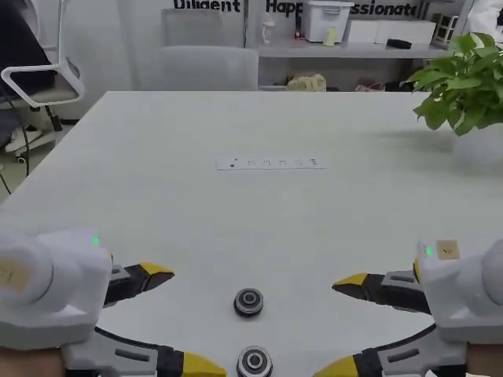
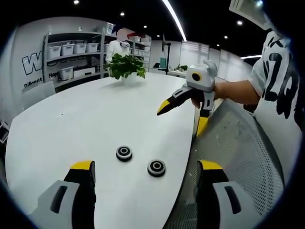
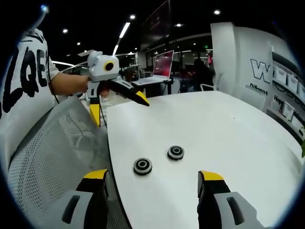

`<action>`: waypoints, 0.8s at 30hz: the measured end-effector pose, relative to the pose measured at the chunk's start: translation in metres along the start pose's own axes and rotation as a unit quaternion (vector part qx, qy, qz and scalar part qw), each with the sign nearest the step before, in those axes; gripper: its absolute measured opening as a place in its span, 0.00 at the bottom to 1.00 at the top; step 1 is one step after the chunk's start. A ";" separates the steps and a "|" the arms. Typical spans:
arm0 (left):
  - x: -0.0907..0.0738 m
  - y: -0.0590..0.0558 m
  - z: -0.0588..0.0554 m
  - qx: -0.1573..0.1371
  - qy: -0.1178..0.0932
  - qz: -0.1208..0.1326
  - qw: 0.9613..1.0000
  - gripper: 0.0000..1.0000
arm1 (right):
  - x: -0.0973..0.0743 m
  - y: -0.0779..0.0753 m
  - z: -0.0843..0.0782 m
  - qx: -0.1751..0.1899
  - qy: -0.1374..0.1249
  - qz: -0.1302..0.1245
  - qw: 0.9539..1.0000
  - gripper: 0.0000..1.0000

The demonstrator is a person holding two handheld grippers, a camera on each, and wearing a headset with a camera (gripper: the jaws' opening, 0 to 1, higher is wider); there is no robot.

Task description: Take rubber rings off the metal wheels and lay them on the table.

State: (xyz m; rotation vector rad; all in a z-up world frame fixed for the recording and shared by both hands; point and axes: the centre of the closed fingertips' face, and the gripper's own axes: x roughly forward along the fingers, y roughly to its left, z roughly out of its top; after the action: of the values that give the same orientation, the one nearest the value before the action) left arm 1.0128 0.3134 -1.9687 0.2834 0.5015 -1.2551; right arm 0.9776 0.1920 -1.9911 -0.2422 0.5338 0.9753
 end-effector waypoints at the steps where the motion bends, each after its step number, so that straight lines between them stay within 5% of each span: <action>1: 0.000 0.001 0.000 0.000 0.001 0.000 1.000 0.85 | 0.000 0.000 0.000 0.000 0.001 0.000 1.000 0.75; 24: 0.003 -0.006 -0.002 -0.007 -0.002 -0.010 1.000 0.84 | 0.007 0.003 -0.005 -0.005 0.012 0.008 1.000 0.75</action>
State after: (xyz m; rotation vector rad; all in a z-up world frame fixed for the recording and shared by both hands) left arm 1.0070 0.3094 -1.9716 0.2638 0.5113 -1.2707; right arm 0.9767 0.1965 -1.9985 -0.2598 0.5527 0.9912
